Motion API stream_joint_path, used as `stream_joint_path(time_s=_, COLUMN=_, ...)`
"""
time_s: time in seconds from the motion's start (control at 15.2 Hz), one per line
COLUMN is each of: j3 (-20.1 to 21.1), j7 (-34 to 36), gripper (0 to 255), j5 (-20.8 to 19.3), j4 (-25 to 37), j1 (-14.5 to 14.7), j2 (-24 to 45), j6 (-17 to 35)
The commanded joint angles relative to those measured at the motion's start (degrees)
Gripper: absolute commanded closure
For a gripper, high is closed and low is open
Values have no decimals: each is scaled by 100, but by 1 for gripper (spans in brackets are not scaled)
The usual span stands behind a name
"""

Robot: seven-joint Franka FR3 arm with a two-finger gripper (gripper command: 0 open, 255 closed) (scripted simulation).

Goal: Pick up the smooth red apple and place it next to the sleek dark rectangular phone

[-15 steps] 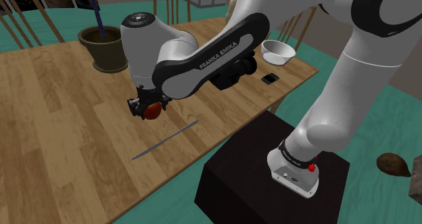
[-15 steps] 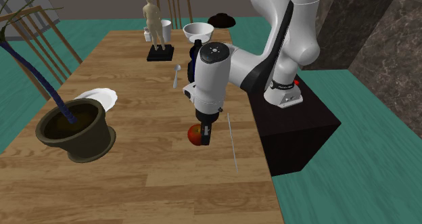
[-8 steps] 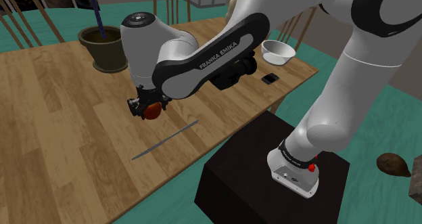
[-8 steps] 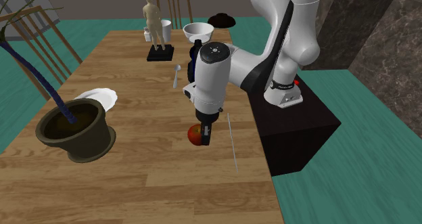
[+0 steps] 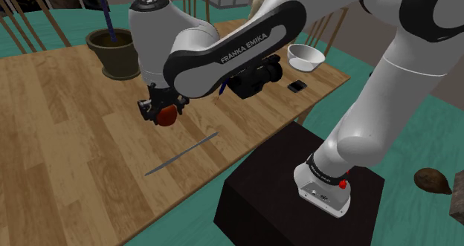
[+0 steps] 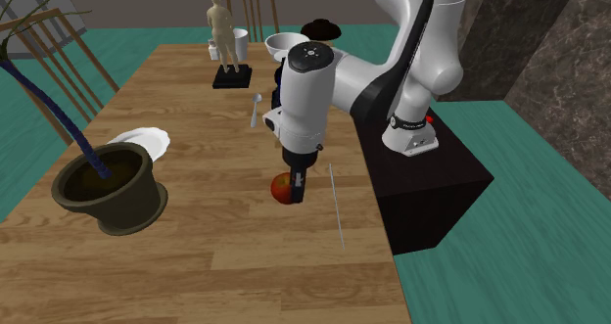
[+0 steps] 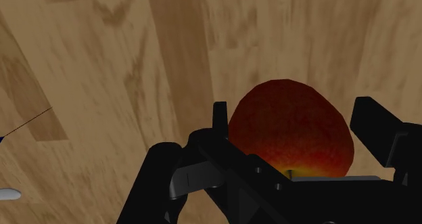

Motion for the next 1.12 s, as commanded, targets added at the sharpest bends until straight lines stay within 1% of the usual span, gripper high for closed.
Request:
stream_joint_path(time_s=0.0, j3=15, j7=-64, gripper=255, j5=81, j4=60, j1=-14, j2=-90, j6=-132)
stream_joint_path(time_s=0.53, j3=44, j7=-283, gripper=255, j5=347, j4=371, j1=-50, j2=-401, j6=-684)
stream_joint_path(time_s=1.06, j3=45, j7=-447, gripper=255, j5=529, j4=766, j1=-69, j2=-628, j6=-1256)
